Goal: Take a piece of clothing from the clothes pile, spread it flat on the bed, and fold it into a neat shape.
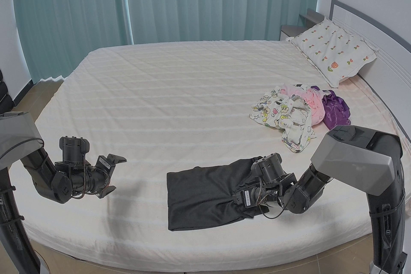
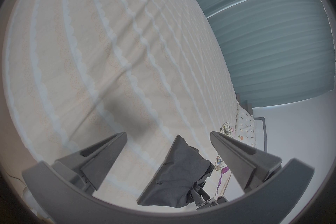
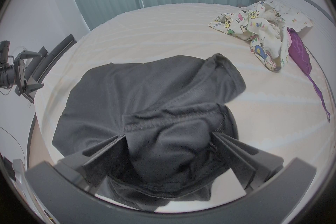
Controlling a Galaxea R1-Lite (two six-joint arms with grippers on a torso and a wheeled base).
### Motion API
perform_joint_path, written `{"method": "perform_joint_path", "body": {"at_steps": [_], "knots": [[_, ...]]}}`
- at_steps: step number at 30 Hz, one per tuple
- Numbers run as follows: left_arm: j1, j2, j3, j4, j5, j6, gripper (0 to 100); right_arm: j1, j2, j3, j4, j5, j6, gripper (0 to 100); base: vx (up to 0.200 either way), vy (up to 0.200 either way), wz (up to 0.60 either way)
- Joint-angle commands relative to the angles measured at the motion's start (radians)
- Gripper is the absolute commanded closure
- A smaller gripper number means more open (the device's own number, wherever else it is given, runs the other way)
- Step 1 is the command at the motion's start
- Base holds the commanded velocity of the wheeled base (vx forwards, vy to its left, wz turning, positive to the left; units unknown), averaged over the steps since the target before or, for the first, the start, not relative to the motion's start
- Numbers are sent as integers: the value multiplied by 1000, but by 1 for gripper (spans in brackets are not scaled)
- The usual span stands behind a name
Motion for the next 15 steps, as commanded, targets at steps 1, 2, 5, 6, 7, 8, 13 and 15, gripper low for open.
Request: {"method": "perform_joint_path", "body": {"at_steps": [1, 2, 5, 6, 7, 8, 13, 15], "knots": [[0, 2, 0, 0, 0, -1, 0, -24, -55, 83, -1, -2, -15, 0, 0, 0, 0], [0, 2, 0, 0, 0, -1, 0, -32, -71, 106, -1, -2, -18, 0, 0, 0, 0], [0, 2, 0, 0, -2, -1, 0, -60, -112, 149, -15, -2, -10, 0, 0, 0, 0], [0, 2, 0, 0, -2, -1, 0, -64, -117, 154, -21, -2, -9, 0, 0, 0, 0], [0, 2, 0, 0, -2, -1, 0, -80, -128, 169, -41, -2, -7, 0, 0, 0, 0], [-2, 2, 0, 0, -2, -1, 0, -90, -134, 177, -55, -1, -7, 0, 0, 0, 0], [-3, 2, 0, 0, -2, -1, 0, -143, -137, 275, -112, 10, -26, 0, 0, 0, 0], [-3, 2, 0, 0, 0, -1, 0, -175, -134, 310, -121, 18, -52, 0, 0, 0, 0]]}}
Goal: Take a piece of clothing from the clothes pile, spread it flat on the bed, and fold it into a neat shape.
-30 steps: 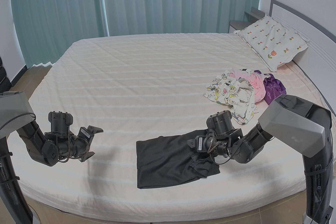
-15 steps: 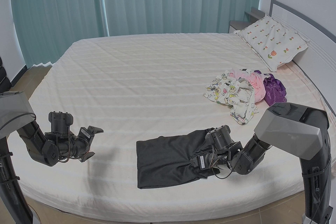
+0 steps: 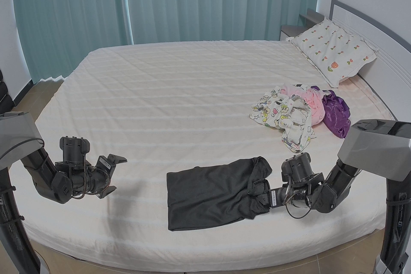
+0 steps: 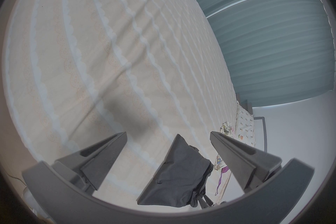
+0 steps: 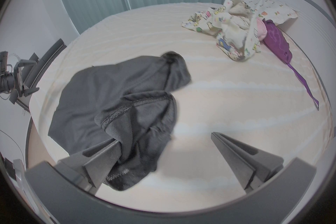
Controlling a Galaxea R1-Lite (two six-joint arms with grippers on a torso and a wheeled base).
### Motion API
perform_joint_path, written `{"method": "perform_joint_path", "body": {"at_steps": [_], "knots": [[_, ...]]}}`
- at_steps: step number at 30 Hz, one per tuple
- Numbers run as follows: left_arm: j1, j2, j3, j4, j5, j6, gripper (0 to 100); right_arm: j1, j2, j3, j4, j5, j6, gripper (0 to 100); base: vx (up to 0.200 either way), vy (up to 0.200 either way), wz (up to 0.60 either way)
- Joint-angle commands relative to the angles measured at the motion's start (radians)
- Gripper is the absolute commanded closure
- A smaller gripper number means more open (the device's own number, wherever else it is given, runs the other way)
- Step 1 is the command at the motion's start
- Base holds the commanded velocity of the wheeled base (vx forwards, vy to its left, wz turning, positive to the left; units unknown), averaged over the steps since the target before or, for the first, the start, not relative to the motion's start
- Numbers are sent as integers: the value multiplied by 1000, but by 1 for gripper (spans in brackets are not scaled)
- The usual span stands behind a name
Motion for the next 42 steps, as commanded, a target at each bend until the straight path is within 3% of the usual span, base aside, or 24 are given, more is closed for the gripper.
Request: {"method": "perform_joint_path", "body": {"at_steps": [1, 7, 13, 15, 22, 26, 33, 34, 42], "knots": [[-1, 2, -1, 0, 1, 0, 0, -75, -13, 86, -25, 15, -45, 0, 0, 0, 0], [1, 2, -1, 0, 1, 0, 0, -176, -18, 132, -76, 42, -79, 0, 0, 0, 0], [1, 2, -3, 0, 1, 0, 0, -224, -39, 175, -131, 72, -70, 0, 0, 0, 0], [1, 2, -3, 0, 1, 0, 0, -233, -65, 196, -162, 157, -34, 0, 0, 0, 0], [-1, 2, -1, 0, 1, -2, 0, -135, -35, 190, -169, 277, 248, 0, 0, 0, 0], [-1, 2, -3, 0, 0, -2, 0, -102, 30, 158, -203, 303, 291, 0, 0, 0, 0], [1, 3, -5, 0, 1, -2, 0, -84, 91, 122, -232, 292, 277, 0, 0, 0, 0], [1, 8, -5, 0, 1, -2, 0, -82, 93, 122, -232, 289, 272, 100, 0, 0, 0], [1, 11, -9, 0, 1, -2, 0, -86, 85, 150, -234, 268, 228, 100, 0, 0, 0]]}}
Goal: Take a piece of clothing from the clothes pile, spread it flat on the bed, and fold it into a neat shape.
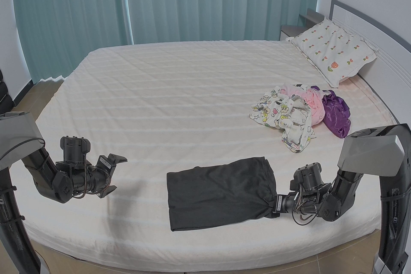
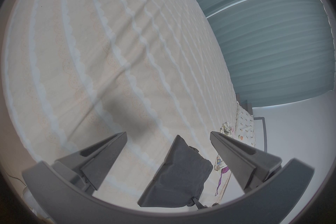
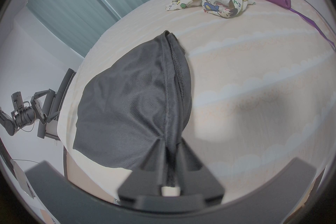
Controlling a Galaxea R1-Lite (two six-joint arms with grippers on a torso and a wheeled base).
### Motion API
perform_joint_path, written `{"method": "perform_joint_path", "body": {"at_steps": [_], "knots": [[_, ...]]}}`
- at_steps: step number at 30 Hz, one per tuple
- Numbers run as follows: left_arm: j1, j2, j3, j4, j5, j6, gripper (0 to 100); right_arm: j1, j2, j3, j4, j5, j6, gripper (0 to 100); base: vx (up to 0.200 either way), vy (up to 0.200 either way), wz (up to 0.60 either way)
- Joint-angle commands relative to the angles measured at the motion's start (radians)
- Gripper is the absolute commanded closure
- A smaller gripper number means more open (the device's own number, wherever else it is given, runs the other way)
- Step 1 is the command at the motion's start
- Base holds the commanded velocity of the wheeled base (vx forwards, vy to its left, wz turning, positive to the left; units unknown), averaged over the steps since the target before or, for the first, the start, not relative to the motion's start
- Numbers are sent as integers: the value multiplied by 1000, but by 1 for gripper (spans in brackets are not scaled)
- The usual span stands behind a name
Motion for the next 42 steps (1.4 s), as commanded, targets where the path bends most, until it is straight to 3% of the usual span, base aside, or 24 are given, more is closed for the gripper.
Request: {"method": "perform_joint_path", "body": {"at_steps": [1, 11, 12, 21, 26, 36, 42], "knots": [[0, 3, 0, 0, 0, -1, 0, -2, 4, 14, -2, -2, 0, 100, 0, 0, 0], [0, 3, 1, 0, 0, -1, 0, -3, -22, 52, -12, 2, -2, 100, 0, 0, 0], [0, 3, 1, 0, 0, -1, 0, -3, -21, 52, -14, 1, 0, 0, 0, 0, 0], [0, 3, 1, 0, 0, -1, 0, -58, -119, 43, -29, 13, 11, 0, 0, 0, 0], [0, 3, 4, 0, 2, -1, 0, -95, -56, -143, 5, 18, 52, 0, 0, 0, 0], [0, 3, 7, 0, 6, -1, 0, -101, 137, -574, 239, 21, 116, 0, 0, 0, 0], [0, 3, 7, 0, 5, -1, 0, -101, 168, -692, 350, 33, 139, 0, 0, 0, 0]]}}
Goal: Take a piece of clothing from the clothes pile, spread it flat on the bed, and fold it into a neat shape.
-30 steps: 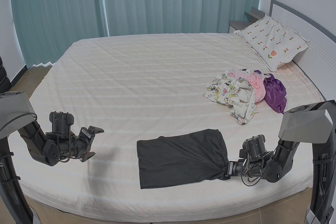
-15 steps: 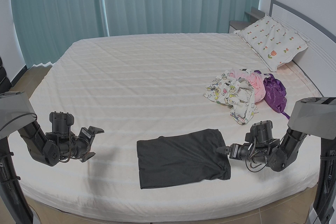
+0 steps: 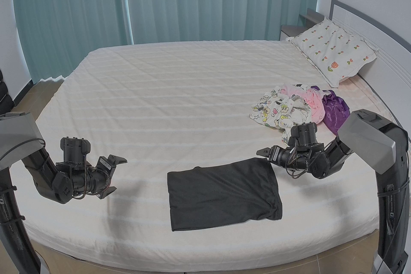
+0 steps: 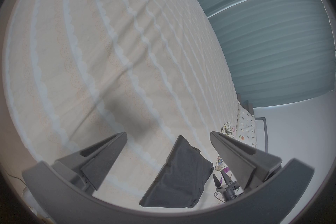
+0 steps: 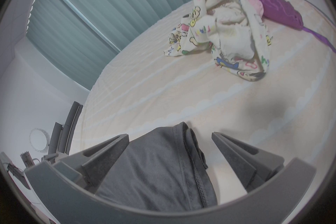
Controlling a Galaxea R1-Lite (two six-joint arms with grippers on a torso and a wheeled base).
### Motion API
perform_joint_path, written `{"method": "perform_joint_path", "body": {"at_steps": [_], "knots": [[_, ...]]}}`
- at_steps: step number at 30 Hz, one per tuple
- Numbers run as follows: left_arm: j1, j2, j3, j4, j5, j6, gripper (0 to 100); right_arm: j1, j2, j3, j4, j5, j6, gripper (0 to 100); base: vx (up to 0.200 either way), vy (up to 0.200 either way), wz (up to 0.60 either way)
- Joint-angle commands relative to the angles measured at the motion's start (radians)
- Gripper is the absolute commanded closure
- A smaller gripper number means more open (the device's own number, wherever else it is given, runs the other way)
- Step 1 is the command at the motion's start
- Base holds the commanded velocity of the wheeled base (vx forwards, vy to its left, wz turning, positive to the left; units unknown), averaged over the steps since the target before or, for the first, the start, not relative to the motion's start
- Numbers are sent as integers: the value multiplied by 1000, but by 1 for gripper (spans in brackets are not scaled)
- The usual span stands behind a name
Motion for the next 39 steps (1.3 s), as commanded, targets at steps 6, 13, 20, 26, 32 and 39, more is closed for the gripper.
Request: {"method": "perform_joint_path", "body": {"at_steps": [6, 13, 20, 26, 32, 39], "knots": [[0, 6, 0, -2, 3, -1, 0, 24, 116, -197, 167, 18, 33, 100, 0, 0, 0], [-2, 8, 0, -2, 5, 1, 0, 17, 123, -226, 162, 9, 45, 100, 0, 0, 0], [-8, 8, 3, -2, 5, 1, 0, -13, 116, -263, 166, -10, 148, 100, 0, 0, 0], [-8, 9, 3, -2, 5, 1, 0, -15, 116, -254, 172, -11, 152, 100, 0, 0, 0], [-8, 15, 0, -2, 6, 1, 0, -21, 117, -251, 169, -13, 154, 100, 0, 0, 0], [-8, 15, -2, -2, 6, 1, 0, -19, 122, -248, 176, -14, 154, 0, 0, 0, 0]]}}
